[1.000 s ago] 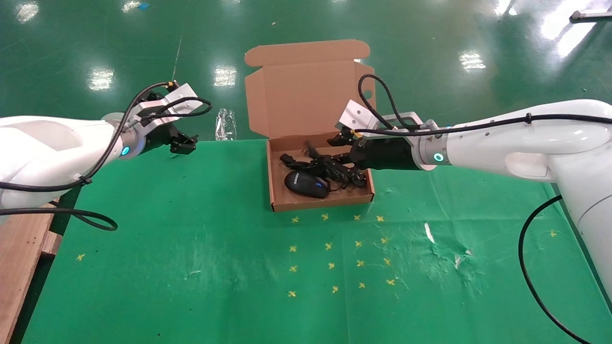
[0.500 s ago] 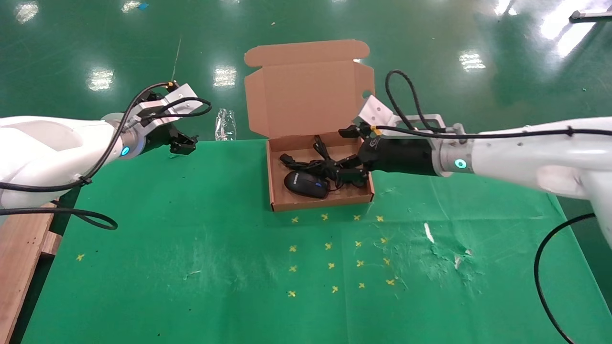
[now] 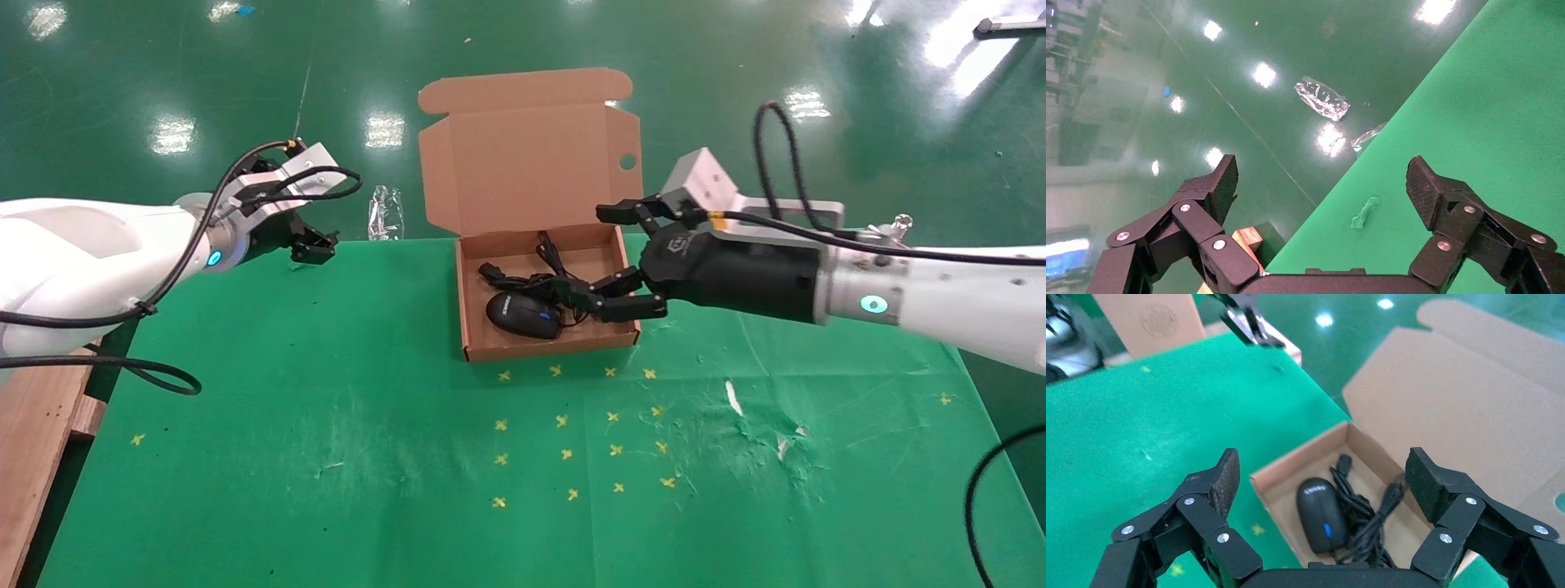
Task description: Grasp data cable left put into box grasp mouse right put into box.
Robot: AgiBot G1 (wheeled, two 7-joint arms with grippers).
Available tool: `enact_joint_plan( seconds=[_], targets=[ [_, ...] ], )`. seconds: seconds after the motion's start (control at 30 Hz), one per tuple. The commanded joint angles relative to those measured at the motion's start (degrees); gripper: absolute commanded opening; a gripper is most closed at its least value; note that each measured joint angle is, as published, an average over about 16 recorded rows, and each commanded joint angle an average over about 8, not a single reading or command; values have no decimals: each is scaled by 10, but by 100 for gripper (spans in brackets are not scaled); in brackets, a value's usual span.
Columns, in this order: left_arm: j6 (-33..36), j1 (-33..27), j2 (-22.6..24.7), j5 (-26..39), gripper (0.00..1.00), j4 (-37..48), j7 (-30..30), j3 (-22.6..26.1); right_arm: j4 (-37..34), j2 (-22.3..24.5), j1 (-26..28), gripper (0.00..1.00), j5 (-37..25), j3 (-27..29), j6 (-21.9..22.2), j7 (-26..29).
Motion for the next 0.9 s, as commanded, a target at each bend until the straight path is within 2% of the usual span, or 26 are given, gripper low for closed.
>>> enact_joint_plan(
  seconds=[0.03,0.17,0.9],
  targets=[
    [-1,-1,1,3,100,0,-2,1,17,13,-10,100,17,6,-10,4],
    [20,12,-11,-47,100,-7,26,-20,52,39,-31,100,51,18,-29,13],
    [188,109,-99,-431,100,-64,243,-180,244,183,-143,100,239,82,-135,63]
  ],
)
